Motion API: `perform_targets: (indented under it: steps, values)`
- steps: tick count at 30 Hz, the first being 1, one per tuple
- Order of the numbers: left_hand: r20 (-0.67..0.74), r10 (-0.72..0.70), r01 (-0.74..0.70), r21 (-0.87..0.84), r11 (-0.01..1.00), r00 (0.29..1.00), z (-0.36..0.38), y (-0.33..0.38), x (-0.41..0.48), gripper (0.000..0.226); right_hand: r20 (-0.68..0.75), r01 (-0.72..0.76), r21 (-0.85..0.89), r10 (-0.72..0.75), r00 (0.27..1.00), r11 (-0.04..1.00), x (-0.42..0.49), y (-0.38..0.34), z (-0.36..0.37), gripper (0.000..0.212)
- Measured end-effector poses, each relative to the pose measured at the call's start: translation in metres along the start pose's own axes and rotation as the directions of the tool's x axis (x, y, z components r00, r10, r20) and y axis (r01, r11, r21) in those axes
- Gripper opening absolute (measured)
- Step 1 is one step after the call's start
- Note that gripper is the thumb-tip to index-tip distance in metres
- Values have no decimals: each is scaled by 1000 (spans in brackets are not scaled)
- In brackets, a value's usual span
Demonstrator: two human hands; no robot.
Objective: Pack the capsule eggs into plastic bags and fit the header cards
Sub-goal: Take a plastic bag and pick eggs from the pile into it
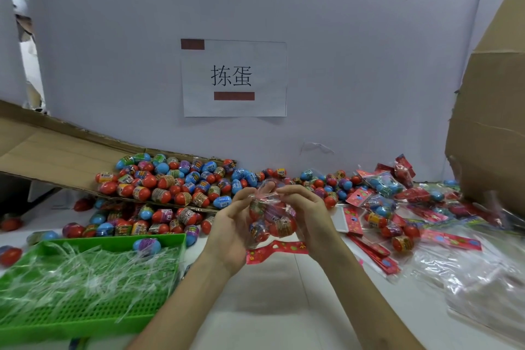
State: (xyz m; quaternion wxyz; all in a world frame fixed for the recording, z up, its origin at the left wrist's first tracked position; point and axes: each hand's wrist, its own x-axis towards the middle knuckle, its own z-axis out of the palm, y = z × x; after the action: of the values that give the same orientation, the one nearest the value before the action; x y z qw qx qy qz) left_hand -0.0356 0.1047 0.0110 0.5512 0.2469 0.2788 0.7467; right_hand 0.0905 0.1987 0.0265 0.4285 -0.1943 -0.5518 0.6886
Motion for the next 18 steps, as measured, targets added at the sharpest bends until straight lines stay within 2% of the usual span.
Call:
perform_targets:
  steps: [2,4,8,11,14,16,18]
  values:
    - [46,-9,10,-32,999,999,-1,0,-1,25,16,15,22,-15,1000,1000,0,1,0,36]
    - [92,-15,14,10,1000,996,-4,0,-1,20,53,46,45,-49,997,998,0,2,0,43]
    - [91,44,-43,-18,999,995,-4,-2,-3,30,157,125,24,-127,979,992,2,4,-3,53]
    - [67,62,-59,-46,997,996,-4,-6,-2,28,170,182,-22,-176,970,983,3,5,-4,46]
    - [54,52,-49,-38,998,997,-5,-4,-2,27,195,176,-32,-166,967,984,2,3,-4,17]
    - [42,44,-45,19,999,998,-4,-4,-2,29,201,159,-54,-145,969,986,2,2,-4,18]
    - [31,25,-28,93,995,999,-1,-4,-1,21,171,161,-123,-139,975,979,1,2,-1,27]
